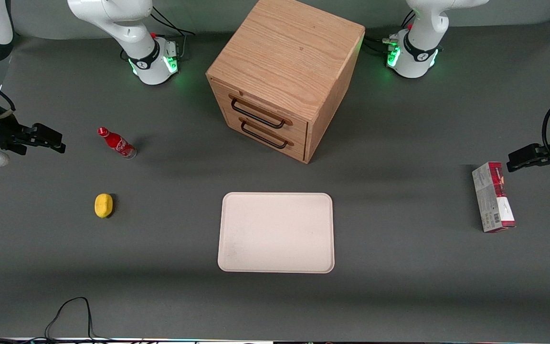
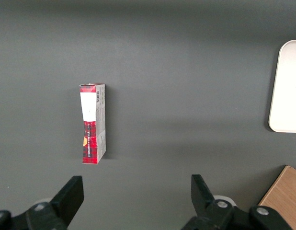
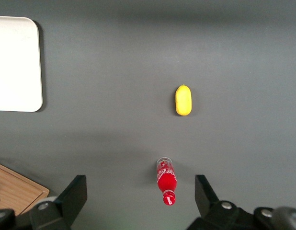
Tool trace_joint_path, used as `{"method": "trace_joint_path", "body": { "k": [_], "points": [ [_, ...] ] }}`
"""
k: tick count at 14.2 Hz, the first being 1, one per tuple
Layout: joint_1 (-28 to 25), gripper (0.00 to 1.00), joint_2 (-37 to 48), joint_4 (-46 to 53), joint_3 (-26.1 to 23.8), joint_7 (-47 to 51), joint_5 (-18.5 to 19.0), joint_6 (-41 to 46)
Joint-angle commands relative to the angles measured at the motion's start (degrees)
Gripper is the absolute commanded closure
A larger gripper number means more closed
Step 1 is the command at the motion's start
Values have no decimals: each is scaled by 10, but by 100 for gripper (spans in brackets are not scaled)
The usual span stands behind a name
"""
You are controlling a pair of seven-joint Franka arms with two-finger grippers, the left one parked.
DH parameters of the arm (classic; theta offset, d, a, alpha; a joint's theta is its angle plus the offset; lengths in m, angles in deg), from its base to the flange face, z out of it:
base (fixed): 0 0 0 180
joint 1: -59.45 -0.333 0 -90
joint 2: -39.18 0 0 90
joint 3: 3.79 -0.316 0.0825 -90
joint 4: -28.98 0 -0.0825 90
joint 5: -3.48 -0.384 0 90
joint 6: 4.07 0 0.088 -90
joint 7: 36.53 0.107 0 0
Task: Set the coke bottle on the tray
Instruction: 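Move the open right gripper over the red Coca-Cola bottle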
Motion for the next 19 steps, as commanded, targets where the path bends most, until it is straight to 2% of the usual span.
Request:
{"method": "trace_joint_path", "body": {
  "k": [1, 5, 6, 8, 11, 14, 17, 19],
  "points": [
    [-5, 0, -2, 7, 4, 3, 8, 8],
    [-3, 0, -4, 6, 5, -3, 8, 9],
    [-2, 0, 3, 1, 11, -30, 9, 14],
    [-9, 0, 26, -25, 63, -48, 8, 29],
    [-9, 0, 129, -144, 88, -51, 9, 7],
    [-11, 0, 228, -254, 85, -20, 10, -7],
    [-12, 0, 292, -321, 83, -13, 12, -20],
    [-15, 0, 332, -355, 82, -22, 40, -26]
  ]
}}
